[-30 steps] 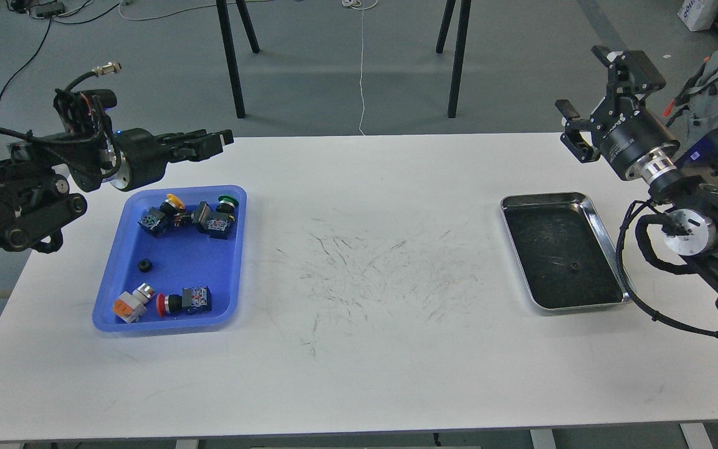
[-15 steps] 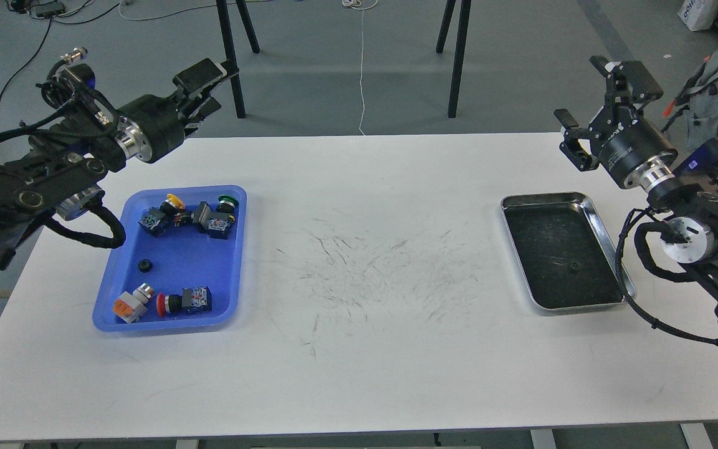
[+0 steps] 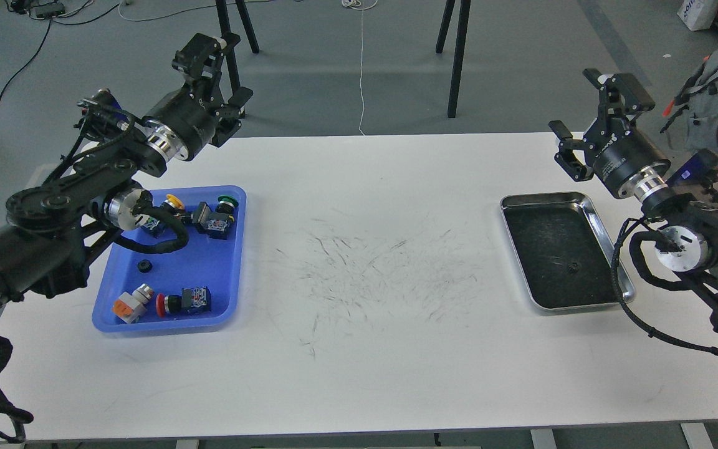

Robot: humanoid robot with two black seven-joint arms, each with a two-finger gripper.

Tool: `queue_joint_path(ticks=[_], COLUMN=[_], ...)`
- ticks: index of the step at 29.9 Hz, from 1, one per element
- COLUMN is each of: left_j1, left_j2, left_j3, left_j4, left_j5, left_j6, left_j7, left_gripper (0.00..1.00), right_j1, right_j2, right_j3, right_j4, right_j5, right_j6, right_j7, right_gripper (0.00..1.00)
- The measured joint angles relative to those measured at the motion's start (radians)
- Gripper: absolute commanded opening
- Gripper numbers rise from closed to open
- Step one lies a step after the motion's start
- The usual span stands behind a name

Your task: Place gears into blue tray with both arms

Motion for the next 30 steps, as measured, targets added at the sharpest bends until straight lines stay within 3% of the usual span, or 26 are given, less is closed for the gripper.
queue_joint_path(ticks=[14, 24, 30], left_j1=[0.046, 0.058, 0.063], left_j2=[-0.047, -0.048, -0.048], left_j3=[-0.062, -0.061, -0.058], left_j4=[0.001, 0.005, 0.006], left_j5=[-0.001, 0.001, 0.002], left_j6=[-0.031, -0.053, -0.053], left_j7=[0.000, 0.000, 0.000], left_gripper=[1.00, 1.00, 1.00], right_j1=[0.037, 0.184, 0.232], right_j2=[-0.017, -0.059, -0.077], right_j3=[-0.137, -0.404, -0.469], right_j4=[0.010, 0.002, 0.010], right_j5=[-0.265, -0.499, -0.690], right_j6=[0.002, 0.003, 0.003], right_j7=[0.000, 0.000, 0.000], right_gripper=[0.98, 0.98, 0.98])
